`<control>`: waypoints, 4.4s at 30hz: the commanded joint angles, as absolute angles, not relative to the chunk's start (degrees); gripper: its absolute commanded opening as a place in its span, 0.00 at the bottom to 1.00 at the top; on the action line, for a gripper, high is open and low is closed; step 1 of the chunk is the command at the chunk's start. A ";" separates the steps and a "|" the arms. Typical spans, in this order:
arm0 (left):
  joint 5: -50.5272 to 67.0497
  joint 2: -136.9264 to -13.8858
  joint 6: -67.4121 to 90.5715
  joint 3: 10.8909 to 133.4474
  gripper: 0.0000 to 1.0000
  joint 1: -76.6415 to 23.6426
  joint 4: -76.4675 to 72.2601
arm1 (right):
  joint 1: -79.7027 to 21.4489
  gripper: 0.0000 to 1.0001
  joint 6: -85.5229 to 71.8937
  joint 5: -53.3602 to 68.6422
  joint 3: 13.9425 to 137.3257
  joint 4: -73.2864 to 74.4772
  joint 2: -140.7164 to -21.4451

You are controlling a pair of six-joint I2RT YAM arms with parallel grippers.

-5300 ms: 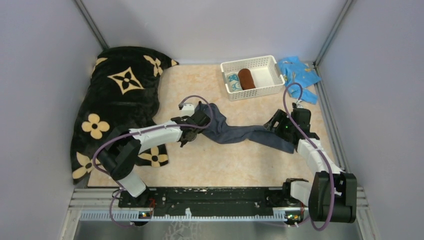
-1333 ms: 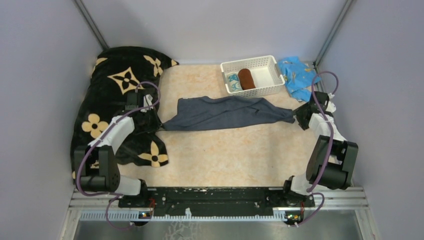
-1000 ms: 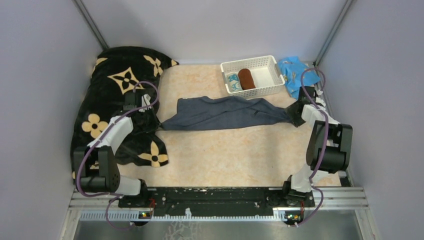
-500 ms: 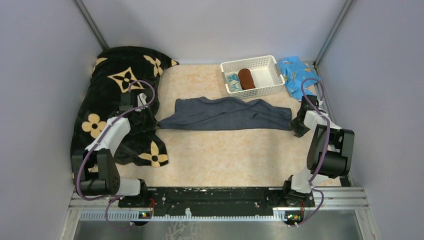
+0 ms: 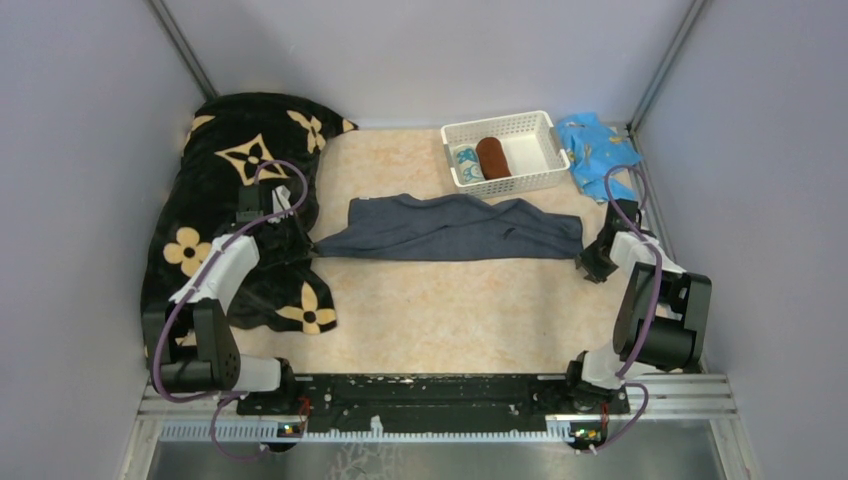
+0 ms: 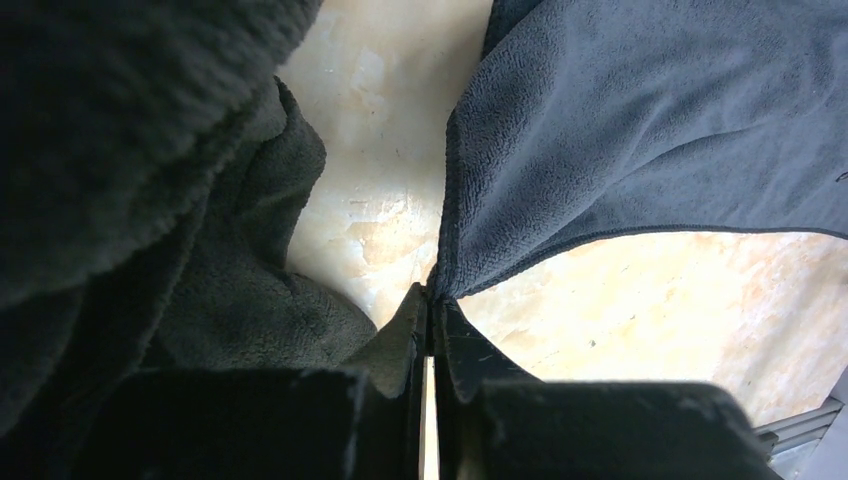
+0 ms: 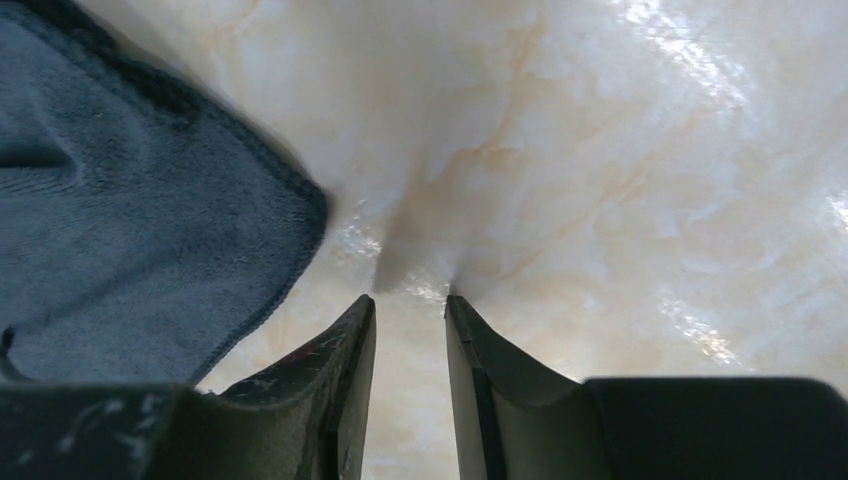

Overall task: Roll the towels
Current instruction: Flatten out the towel at the center of the board.

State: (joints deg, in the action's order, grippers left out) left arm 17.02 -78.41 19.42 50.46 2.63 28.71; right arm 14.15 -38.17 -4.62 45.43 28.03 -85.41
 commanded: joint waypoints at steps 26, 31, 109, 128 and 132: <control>18.31 -76.82 18.73 50.41 0.05 4.11 28.31 | 14.41 0.35 -42.04 -4.14 51.94 24.59 -90.83; 18.37 -76.75 18.80 50.30 0.05 4.14 28.30 | 14.47 0.30 -42.10 -4.05 51.99 24.35 -91.67; 19.68 -63.25 33.96 56.08 0.00 5.01 23.58 | 17.47 0.00 -39.51 -13.97 57.96 28.01 -59.58; 21.01 -117.48 39.59 89.40 0.01 -0.94 17.30 | 24.23 0.00 -32.75 4.54 69.82 0.81 -103.28; 21.19 -119.44 38.50 91.14 0.01 -0.87 18.92 | 24.89 0.00 -32.91 6.21 71.69 4.21 -105.08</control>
State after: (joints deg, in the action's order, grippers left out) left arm 21.10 -117.40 39.27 88.31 -1.26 17.43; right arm 23.42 -34.59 4.05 68.27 5.02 -104.16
